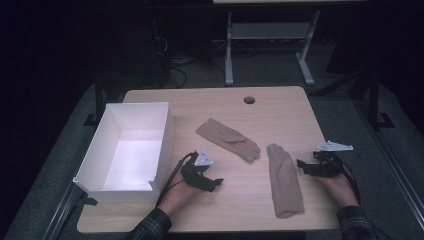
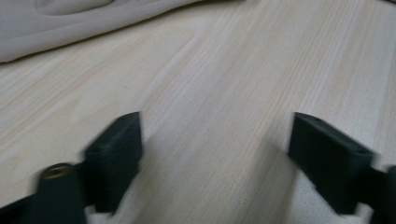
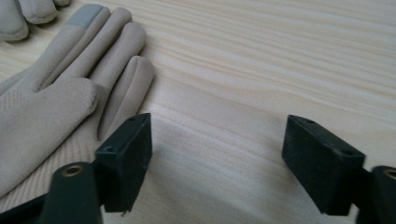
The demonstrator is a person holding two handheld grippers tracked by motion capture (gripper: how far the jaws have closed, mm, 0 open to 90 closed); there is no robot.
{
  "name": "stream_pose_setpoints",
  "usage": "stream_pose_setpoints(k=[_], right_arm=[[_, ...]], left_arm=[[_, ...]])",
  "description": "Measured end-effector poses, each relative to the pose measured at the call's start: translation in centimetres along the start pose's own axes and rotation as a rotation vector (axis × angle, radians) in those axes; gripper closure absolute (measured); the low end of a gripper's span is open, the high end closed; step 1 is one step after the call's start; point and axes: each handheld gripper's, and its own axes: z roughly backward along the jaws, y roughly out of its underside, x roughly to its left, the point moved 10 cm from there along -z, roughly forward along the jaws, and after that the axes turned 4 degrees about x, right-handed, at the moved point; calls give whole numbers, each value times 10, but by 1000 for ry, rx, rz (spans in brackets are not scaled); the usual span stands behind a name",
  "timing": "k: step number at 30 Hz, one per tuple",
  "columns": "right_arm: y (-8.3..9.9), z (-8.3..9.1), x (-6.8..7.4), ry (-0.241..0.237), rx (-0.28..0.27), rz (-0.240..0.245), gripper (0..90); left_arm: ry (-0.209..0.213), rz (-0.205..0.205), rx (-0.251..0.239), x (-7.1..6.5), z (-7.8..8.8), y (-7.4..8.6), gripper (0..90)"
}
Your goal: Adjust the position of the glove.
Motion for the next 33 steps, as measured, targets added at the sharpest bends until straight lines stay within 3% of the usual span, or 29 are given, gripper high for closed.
stream_pose_setpoints(k=[5, 11, 12, 14, 15, 20, 26, 33], right_arm=[[0, 0, 0, 0, 2, 0, 224], [0, 0, 0, 0, 2, 3, 219], [0, 0, 0, 0, 2, 2, 219], [0, 0, 0, 0, 2, 3, 219], [0, 0, 0, 0, 2, 2, 219], [0, 0, 0, -1, 2, 3, 218], [1, 0, 1, -1, 3, 4, 218], [1, 0, 1, -2, 2, 3, 218]], left_arm=[[9, 20, 20, -2, 3, -5, 464], [31, 48, -11, 0, 6, -25, 735], [36, 54, -16, 2, 5, -31, 735], [48, 51, -27, 5, 4, -40, 869], [54, 53, -28, 5, 3, -43, 893], [59, 41, -38, 15, -1, -57, 894], [58, 65, -68, 29, -9, -73, 894], [13, 70, -68, 53, -21, -78, 893]])
